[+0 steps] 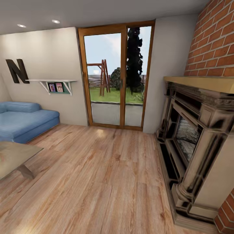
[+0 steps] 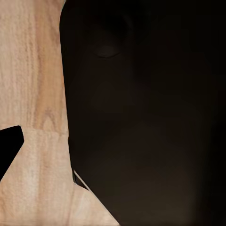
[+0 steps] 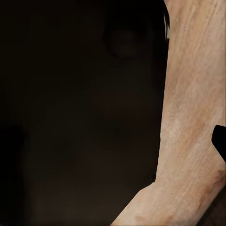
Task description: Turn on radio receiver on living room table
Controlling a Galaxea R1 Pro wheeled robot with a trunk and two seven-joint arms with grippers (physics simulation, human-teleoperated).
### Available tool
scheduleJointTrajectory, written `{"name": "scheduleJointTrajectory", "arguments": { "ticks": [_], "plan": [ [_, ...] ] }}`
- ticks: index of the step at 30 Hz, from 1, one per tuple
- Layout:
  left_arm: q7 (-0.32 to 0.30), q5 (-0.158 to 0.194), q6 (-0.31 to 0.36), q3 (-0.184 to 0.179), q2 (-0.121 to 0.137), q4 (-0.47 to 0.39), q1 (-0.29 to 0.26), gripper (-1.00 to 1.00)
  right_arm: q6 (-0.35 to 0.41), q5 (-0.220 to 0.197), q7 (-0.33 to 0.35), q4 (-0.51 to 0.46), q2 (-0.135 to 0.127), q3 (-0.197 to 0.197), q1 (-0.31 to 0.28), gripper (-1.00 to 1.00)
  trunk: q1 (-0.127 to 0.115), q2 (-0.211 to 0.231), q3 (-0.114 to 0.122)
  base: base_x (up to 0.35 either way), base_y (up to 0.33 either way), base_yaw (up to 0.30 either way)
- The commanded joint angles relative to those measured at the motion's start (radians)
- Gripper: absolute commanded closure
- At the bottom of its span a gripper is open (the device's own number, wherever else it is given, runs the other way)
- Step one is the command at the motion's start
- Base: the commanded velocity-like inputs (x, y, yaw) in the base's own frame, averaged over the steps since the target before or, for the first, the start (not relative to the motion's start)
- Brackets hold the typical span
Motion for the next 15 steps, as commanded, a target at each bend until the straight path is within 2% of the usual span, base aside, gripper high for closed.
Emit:
{"name": "scheduleJointTrajectory", "arguments": {
  "ticks": [1, 3, 10, 15],
  "plan": [
    [0.000, 0.000, 0.000, 0.000, 0.000, 0.000, 0.000, -1.00, 0.000, 0.000, 0.000, 0.000, 0.000, 0.000, 0.000, -1.00, 0.000, 0.000, 0.000, 0.000, 0.000, 0.000],
    [0.004, -0.005, 0.011, 0.001, 0.001, -0.005, 0.011, -1.00, -0.004, 0.004, 0.001, -0.002, -0.005, 0.010, -0.012, -1.00, 0.000, 0.000, 0.000, 0.000, 0.000, 0.000],
    [-0.001, -0.003, 0.011, 0.001, 0.002, -0.009, 0.011, -1.00, -0.010, -0.001, 0.000, -0.006, -0.008, 0.006, -0.033, -1.00, 0.000, 0.000, 0.000, 0.000, 0.000, 0.000],
    [-0.003, -0.002, 0.011, 0.001, 0.003, -0.013, 0.011, -1.00, -0.013, 0.000, 0.000, -0.004, -0.001, 0.007, -0.038, -1.00, 0.000, 0.000, 0.000, 0.000, 0.000, 0.000]
  ]
}}
